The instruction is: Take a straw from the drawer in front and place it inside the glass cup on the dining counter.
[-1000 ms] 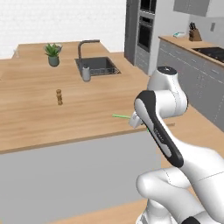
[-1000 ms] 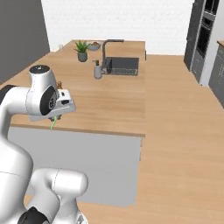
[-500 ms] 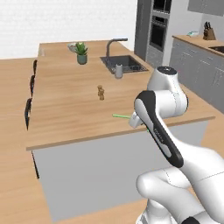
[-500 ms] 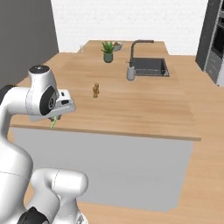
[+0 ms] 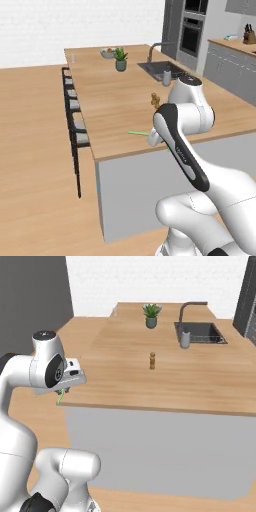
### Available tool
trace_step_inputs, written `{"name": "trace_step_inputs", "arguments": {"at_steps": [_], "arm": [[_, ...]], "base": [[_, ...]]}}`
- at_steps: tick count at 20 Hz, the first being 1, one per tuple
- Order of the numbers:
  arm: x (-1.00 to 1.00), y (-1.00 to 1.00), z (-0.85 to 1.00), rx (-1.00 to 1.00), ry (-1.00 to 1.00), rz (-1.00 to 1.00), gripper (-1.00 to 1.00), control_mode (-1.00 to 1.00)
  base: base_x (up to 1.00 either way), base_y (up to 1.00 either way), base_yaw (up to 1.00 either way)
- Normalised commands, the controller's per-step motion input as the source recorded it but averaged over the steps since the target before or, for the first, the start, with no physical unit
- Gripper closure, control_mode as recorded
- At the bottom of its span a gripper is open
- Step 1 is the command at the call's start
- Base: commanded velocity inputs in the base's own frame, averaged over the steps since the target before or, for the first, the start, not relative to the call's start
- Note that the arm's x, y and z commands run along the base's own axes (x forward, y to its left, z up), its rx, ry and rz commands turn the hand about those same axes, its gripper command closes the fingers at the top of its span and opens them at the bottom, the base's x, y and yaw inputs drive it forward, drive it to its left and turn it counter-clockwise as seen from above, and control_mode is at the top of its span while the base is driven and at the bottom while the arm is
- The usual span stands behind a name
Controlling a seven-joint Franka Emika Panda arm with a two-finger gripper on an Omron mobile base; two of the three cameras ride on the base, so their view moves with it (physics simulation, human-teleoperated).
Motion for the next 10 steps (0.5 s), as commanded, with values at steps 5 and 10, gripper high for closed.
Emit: {"name": "trace_step_inputs", "arguments": {"at_steps": [5, 10], "arm": [[0.00, 0.00, 0.00, 0.00, 0.00, 0.00, 1.00, 1.00], [0.00, 0.00, 0.00, 0.00, 0.00, 0.00, 1.00, 1.00]], "base": [[0.09, 1.00, -0.13], [0.17, 1.00, -0.13]]}}
